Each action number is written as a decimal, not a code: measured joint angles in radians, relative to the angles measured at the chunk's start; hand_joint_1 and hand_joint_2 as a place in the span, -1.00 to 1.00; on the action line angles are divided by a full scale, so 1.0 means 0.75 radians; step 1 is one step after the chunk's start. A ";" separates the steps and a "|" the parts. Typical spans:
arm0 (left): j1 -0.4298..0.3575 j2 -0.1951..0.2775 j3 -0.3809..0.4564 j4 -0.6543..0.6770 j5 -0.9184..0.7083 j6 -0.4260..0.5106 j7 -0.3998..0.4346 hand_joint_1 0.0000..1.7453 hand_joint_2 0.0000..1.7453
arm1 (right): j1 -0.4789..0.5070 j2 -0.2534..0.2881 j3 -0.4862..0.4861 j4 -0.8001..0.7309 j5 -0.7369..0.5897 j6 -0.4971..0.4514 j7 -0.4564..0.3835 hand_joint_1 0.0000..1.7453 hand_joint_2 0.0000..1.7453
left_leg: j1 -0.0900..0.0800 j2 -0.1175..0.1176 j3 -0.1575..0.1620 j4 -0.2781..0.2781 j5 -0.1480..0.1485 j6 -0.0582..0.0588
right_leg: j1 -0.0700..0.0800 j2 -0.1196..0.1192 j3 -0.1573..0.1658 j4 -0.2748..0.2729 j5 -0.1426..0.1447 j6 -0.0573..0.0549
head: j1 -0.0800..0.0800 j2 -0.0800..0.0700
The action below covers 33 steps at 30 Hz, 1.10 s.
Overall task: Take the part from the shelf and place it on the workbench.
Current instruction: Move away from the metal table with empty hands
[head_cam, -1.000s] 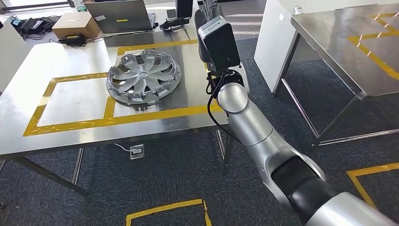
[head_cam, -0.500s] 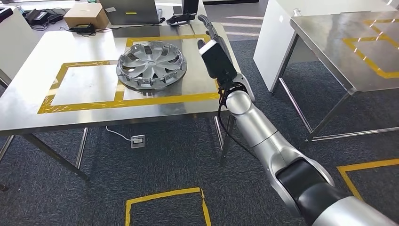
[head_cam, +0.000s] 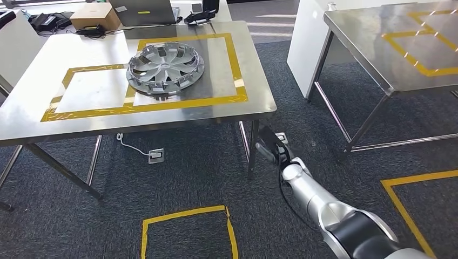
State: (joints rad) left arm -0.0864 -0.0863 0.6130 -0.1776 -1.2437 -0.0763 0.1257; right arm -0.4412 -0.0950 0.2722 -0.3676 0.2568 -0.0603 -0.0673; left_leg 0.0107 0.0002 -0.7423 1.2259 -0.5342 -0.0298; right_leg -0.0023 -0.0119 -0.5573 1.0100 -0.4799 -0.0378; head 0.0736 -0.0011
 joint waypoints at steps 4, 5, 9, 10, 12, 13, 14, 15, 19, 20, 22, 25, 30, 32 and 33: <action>0.010 0.005 0.000 0.000 0.000 -0.002 0.000 -1.00 -1.00 | 0.177 0.001 -0.045 0.098 -0.033 0.008 0.102 -1.00 0.50 | -0.001 0.000 0.093 -0.023 0.009 0.004 | 0.005 -0.006 -0.028 0.004 0.017 0.005 | -0.001 0.000; 0.010 0.009 0.000 -0.001 0.000 -0.002 -0.001 -1.00 -1.00 | 0.207 0.001 -0.055 0.115 -0.043 0.008 0.132 -1.00 0.50 | -0.002 -0.002 0.163 -0.122 0.030 0.010 | 0.005 -0.005 -0.032 0.006 0.021 0.009 | 0.000 0.000; 0.020 0.018 0.002 0.000 0.021 -0.002 -0.040 -1.00 1.00 | 0.342 0.005 -0.135 0.178 -0.184 -0.036 0.290 -1.00 1.00 | -0.014 -0.008 0.268 -0.275 0.062 0.030 | 0.004 -0.005 -0.027 0.006 0.023 0.030 | 0.004 0.000; 0.026 0.020 0.004 0.000 0.029 -0.002 -0.050 -1.00 1.00 | 0.386 0.009 -0.171 0.189 -0.244 -0.057 0.326 -1.00 1.00 | -0.016 -0.010 0.269 -0.283 0.061 0.032 | 0.005 -0.007 -0.025 0.006 0.021 0.027 | 0.003 0.000; 0.042 0.026 0.012 0.000 0.039 -0.002 -0.055 -1.00 1.00 | 0.462 0.025 -0.258 0.208 -0.361 -0.087 0.398 -1.00 1.00 | -0.017 -0.009 0.268 -0.290 0.060 0.033 | 0.005 -0.007 -0.027 0.004 0.022 0.025 | 0.005 0.000; 0.050 0.029 0.015 0.000 0.037 -0.002 -0.050 -1.00 1.00 | 0.489 0.035 -0.301 0.214 -0.405 -0.095 0.429 -1.00 1.00 | -0.019 -0.007 0.265 -0.290 0.060 0.036 | 0.003 -0.005 -0.030 0.003 0.027 0.029 | 0.005 0.000; 0.056 0.032 0.017 0.000 0.033 -0.002 -0.042 -1.00 1.00 | 0.510 0.045 -0.344 0.219 -0.441 -0.103 0.455 -1.00 1.00 | -0.021 -0.003 0.263 -0.288 0.060 0.039 | 0.001 -0.001 -0.032 0.002 0.030 0.036 | 0.005 0.000; 0.059 0.035 0.018 0.000 0.029 -0.002 -0.035 -1.00 1.00 | 0.526 0.056 -0.381 0.223 -0.466 -0.110 0.474 -1.00 1.00 | -0.022 0.000 0.261 -0.287 0.061 0.041 | 0.000 0.002 -0.034 0.002 0.032 0.040 | 0.005 0.000; 0.073 0.043 -0.002 -0.005 0.077 -0.004 -0.025 -1.00 1.00 | 0.570 0.092 -0.476 0.226 -0.501 -0.117 0.486 -1.00 1.00 | -0.026 0.005 0.258 -0.284 0.064 0.047 | -0.004 0.006 -0.037 0.000 0.039 0.049 | 0.005 0.000; 0.080 0.045 -0.016 -0.009 0.112 -0.003 -0.027 -1.00 1.00 | 0.578 0.098 -0.486 0.226 -0.499 -0.115 0.477 -1.00 1.00 | -0.027 0.005 0.258 -0.284 0.064 0.048 | -0.004 0.006 -0.037 0.000 0.039 0.050 | 0.005 0.000; 0.093 0.049 -0.046 -0.018 0.193 0.001 -0.033 -1.00 1.00 | 0.592 0.106 -0.500 0.225 -0.492 -0.107 0.457 -1.00 1.00 | -0.027 0.005 0.258 -0.284 0.065 0.049 | -0.004 0.006 -0.037 0.000 0.040 0.052 | 0.005 0.000; 0.111 0.056 -0.096 -0.035 0.322 0.009 -0.043 -1.00 1.00 | 0.610 0.114 -0.508 0.220 -0.479 -0.090 0.425 -1.00 1.00 | -0.027 0.005 0.258 -0.284 0.065 0.048 | -0.004 0.006 -0.037 0.000 0.041 0.053 | 0.005 0.000; 0.142 0.065 -0.195 -0.069 0.542 0.025 -0.063 -1.00 1.00 | 0.639 0.120 -0.508 0.198 -0.456 -0.062 0.369 -1.00 1.00 | -0.026 0.005 0.258 -0.284 0.066 0.047 | -0.003 0.006 -0.038 0.000 0.041 0.053 | 0.005 0.000; 0.155 0.068 -0.236 -0.083 0.628 0.030 -0.071 -1.00 1.00 | 0.650 0.121 -0.508 0.186 -0.446 -0.051 0.347 -1.00 0.00 | -0.025 0.005 0.258 -0.284 0.066 0.047 | -0.002 0.006 -0.038 0.000 0.041 0.053 | 0.005 0.000; 0.162 0.069 -0.257 -0.090 0.671 0.032 -0.076 -1.00 1.00 | 0.656 0.122 -0.508 0.179 -0.442 -0.046 0.336 -1.00 -0.50 | -0.024 0.005 0.258 -0.284 0.066 0.047 | -0.002 0.006 -0.038 0.000 0.041 0.053 | 0.005 0.000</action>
State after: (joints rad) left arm 0.0349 -0.0345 0.4202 -0.2453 -0.7401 -0.0520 0.0690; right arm 0.0508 -0.0036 -0.1087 -0.2332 -0.0748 -0.0945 0.1850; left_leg -0.0075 0.0043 -0.5490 1.0125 -0.4845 0.0052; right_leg -0.0039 -0.0076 -0.5860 1.0104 -0.4494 0.0017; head 0.0771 -0.0011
